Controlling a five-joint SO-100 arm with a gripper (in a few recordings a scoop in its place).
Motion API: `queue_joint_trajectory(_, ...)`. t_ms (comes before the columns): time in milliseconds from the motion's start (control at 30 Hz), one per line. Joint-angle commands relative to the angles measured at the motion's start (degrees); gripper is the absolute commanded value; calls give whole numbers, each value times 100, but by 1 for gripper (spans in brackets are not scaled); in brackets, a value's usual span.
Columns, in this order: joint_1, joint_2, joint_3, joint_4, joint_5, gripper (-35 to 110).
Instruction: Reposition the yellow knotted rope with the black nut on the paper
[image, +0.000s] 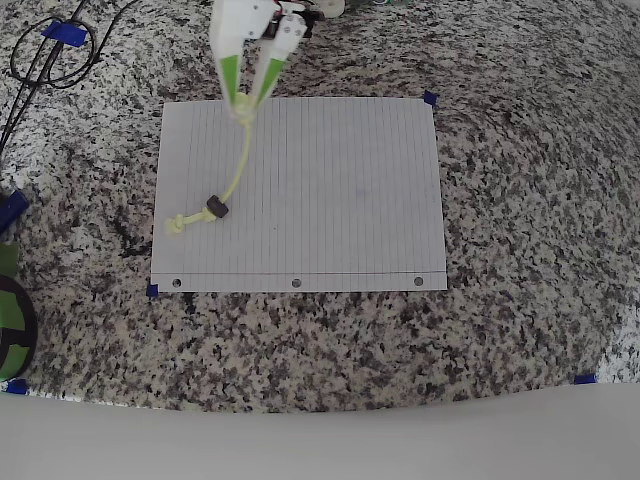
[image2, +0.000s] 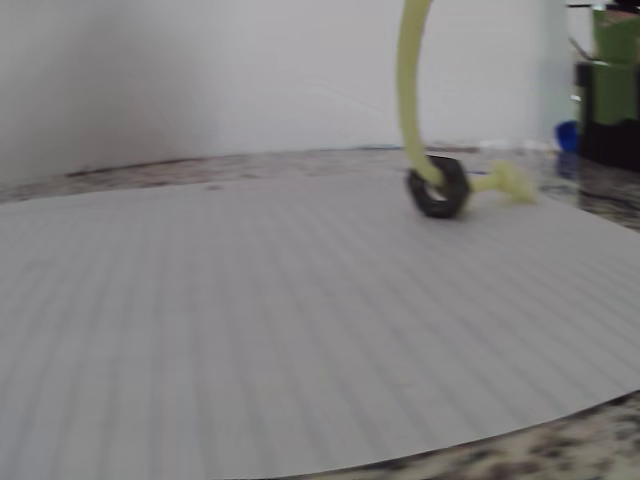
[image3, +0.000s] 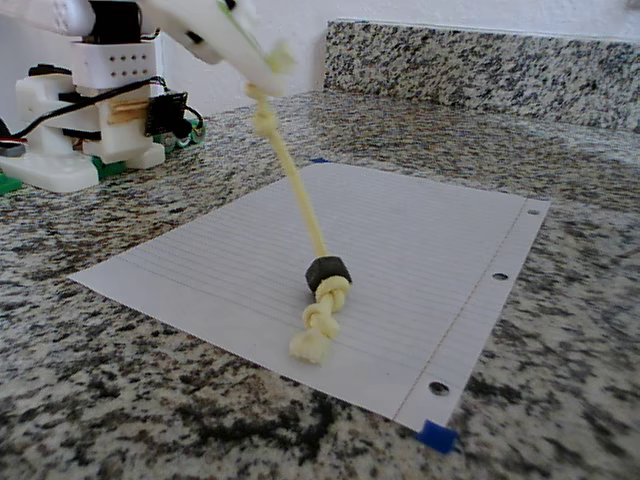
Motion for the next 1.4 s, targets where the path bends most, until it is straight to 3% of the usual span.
queue_joint_trajectory(0,439,193,-35,334,-97,0)
queue_joint_trajectory(400,1503,1696,-123,2558,-26,0)
queue_joint_trajectory(700,1318,1072,-1670,4192,-870,0)
queue_joint_trajectory(1067,976,-44,-3384,5036,-1731,0)
queue_joint_trajectory(1233,870,-475,-3252,4869,-1863,0)
queue_joint_trajectory(1367,519,-606,-2760,4166,-2215,0)
